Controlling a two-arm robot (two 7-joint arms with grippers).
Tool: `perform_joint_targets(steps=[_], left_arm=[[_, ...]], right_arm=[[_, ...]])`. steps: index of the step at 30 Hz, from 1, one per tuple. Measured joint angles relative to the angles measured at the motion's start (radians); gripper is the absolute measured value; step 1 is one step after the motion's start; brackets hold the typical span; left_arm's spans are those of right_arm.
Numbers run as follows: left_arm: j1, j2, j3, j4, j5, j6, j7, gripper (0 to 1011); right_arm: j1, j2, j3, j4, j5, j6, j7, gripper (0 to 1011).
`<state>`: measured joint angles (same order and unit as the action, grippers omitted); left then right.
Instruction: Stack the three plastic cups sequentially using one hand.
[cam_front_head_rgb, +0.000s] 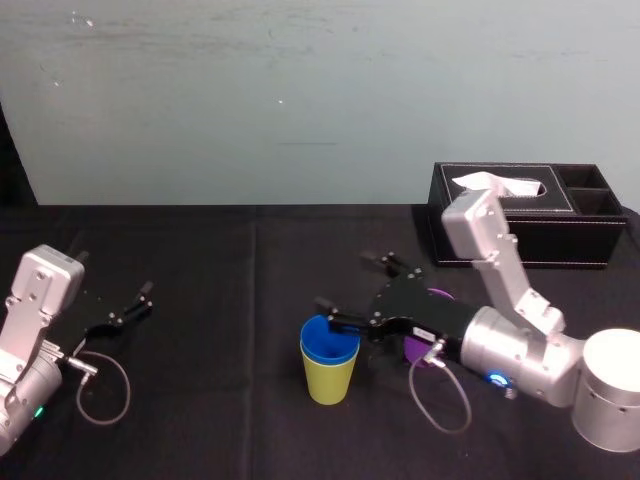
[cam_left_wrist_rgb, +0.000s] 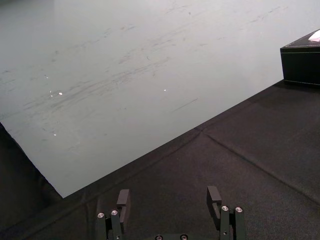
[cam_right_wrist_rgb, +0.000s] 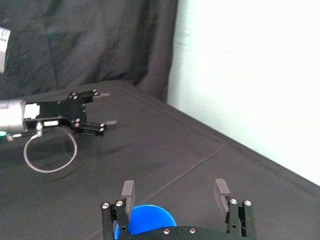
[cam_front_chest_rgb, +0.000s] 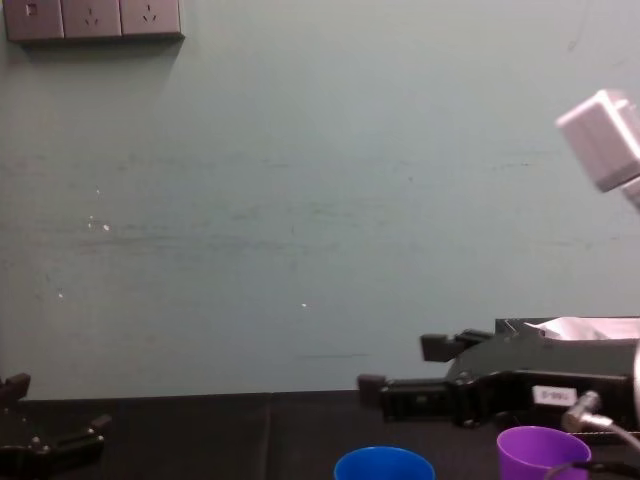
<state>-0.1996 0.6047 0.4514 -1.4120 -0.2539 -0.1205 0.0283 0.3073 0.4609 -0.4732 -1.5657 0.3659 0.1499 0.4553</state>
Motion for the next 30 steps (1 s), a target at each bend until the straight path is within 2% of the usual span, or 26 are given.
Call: perform_joint_targets(steps=[3,9,10,17,21,25,30], left_arm=[[0.0,0.0,0.0,0.0,0.0,0.0,0.0,1000],[0.0,0.0,0.0,0.0,0.0,0.0,0.0,1000],[0.0,0.0,0.0,0.0,0.0,0.0,0.0,1000],[0.0,0.0,0.0,0.0,0.0,0.0,0.0,1000],[0.0,0.0,0.0,0.0,0.0,0.0,0.0,1000],[0.0,0.0,0.0,0.0,0.0,0.0,0.0,1000],[0.0,0.0,0.0,0.0,0.0,0.0,0.0,1000]], right_arm=[[-0.025,0.012,0.023,-0.026,0.006,-0.004,-0.015,1002],[-0.133,0.065,0.1,-0.115,0.034,0.012,-0.064,1002],[-0.133,0.065,0.1,-0.115,0.034,0.012,-0.064,1002],[-0.274,0.115,0.197,-0.192,0.081,0.111,-0.137,1002],[-0.319,0.139,0.227,-0.213,0.092,0.15,-0.153,1003],[-0.332,0.162,0.229,-0.219,0.088,0.194,-0.152,1002],[-0.316,0.164,0.213,-0.198,0.078,0.247,-0.149,1002]])
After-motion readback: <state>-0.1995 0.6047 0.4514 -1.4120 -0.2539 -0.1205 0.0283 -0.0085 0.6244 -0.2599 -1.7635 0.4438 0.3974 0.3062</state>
